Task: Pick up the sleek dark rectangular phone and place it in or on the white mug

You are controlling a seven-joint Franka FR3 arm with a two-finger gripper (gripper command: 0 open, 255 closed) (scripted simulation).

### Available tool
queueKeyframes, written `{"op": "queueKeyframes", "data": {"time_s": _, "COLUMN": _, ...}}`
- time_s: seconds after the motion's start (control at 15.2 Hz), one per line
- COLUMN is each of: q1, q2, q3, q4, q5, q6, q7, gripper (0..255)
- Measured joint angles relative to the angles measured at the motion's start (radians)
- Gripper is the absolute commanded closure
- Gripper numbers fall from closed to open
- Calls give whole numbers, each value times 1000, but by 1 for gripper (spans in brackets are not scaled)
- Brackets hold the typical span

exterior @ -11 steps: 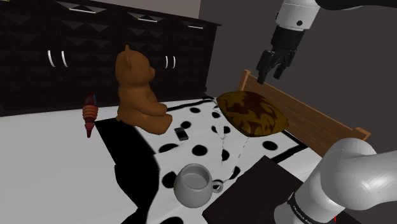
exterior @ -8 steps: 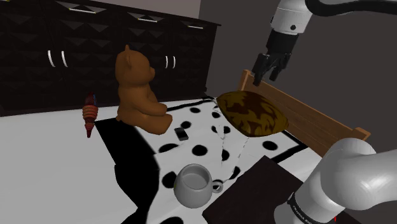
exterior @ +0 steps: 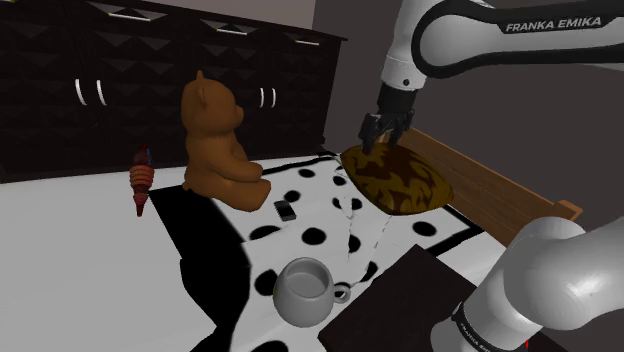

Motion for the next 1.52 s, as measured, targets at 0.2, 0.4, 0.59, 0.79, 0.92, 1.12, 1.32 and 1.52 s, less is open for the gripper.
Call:
{"op": "queueKeyframes", "data": {"time_s": 0.2, "q1": 2, "q2": 85, "q3": 11, "q4": -16, "q5": 3, "q6": 98, "q7": 21, "gripper": 0}}
{"op": "queueKeyframes", "data": {"time_s": 0.4, "q1": -3, "q2": 181, "q3": 11, "q4": -13, "q5": -2, "q6": 189, "q7": 28, "gripper": 0}}
{"op": "queueKeyframes", "data": {"time_s": 0.59, "q1": -5, "q2": 285, "q3": 19, "q4": -6, "q5": -7, "q6": 282, "q7": 46, "gripper": 0}}
{"op": "queueKeyframes", "data": {"time_s": 0.79, "q1": -8, "q2": 398, "q3": 23, "q4": 24, "q5": -15, "q6": 362, "q7": 61, "gripper": 0}}
{"op": "queueKeyframes", "data": {"time_s": 0.92, "q1": -11, "q2": 474, "q3": 23, "q4": 57, "q5": -23, "q6": 404, "q7": 66, "gripper": 0}}
{"op": "queueKeyframes", "data": {"time_s": 1.12, "q1": -9, "q2": 588, "q3": 28, "q4": 100, "q5": -35, "q6": 472, "q7": 89, "gripper": 0}}
{"op": "queueKeyframes", "data": {"time_s": 1.32, "q1": -10, "q2": 699, "q3": 27, "q4": 153, "q5": -47, "q6": 526, "q7": 100, "gripper": 0}}
{"op": "queueKeyframes", "data": {"time_s": 1.52, "q1": -4, "q2": 819, "q3": 26, "q4": 225, "q5": -62, "q6": 570, "q7": 120, "gripper": 0}}
